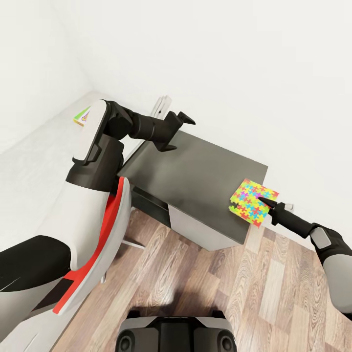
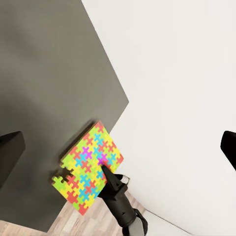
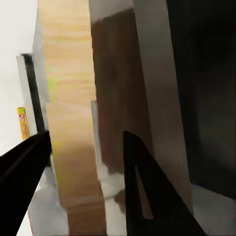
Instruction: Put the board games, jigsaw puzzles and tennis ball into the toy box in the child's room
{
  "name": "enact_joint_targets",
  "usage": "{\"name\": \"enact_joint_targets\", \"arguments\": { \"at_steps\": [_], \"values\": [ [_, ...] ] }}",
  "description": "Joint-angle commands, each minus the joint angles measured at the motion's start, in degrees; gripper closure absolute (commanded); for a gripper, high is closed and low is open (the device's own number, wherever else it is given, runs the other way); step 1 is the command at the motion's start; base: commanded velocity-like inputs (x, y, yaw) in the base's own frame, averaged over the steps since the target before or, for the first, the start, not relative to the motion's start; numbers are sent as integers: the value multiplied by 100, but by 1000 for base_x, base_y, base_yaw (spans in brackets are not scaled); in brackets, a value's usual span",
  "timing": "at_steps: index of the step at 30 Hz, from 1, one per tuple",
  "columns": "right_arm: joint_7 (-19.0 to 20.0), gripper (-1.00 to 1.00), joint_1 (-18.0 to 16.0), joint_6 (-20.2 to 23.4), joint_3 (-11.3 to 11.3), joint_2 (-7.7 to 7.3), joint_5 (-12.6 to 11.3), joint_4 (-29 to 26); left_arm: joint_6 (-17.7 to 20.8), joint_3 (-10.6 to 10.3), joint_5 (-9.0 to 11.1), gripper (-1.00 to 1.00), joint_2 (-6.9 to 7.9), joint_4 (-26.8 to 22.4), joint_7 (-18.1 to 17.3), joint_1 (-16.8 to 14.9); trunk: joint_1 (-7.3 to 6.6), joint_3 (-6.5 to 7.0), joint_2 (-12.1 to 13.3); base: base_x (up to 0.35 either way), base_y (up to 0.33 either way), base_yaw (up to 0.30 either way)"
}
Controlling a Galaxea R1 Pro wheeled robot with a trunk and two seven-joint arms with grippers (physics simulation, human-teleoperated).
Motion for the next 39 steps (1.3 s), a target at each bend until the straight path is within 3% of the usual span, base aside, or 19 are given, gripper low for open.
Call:
{"name": "enact_joint_targets", "arguments": {
  "at_steps": [1, 18, 39],
  "values": [
    [9, 100, -5, 1, -17, -14, 50, 6, 16, 5, 36, -100, -2, 0, 47, -5, 4, -8, -9, 0, 0, 0],
    [17, 100, -1, -1, -12, -61, 54, -44, 31, 3, 38, -100, 10, -3, 47, 34, 4, -8, -9, 0, 0, 0],
    [211, 100, 364, 277, 36, 38, 55, -1396, 156, -27, -33, -100, 136, -72, 90, 321, 4, -8, -9, 0, 0, 0]
  ]
}}
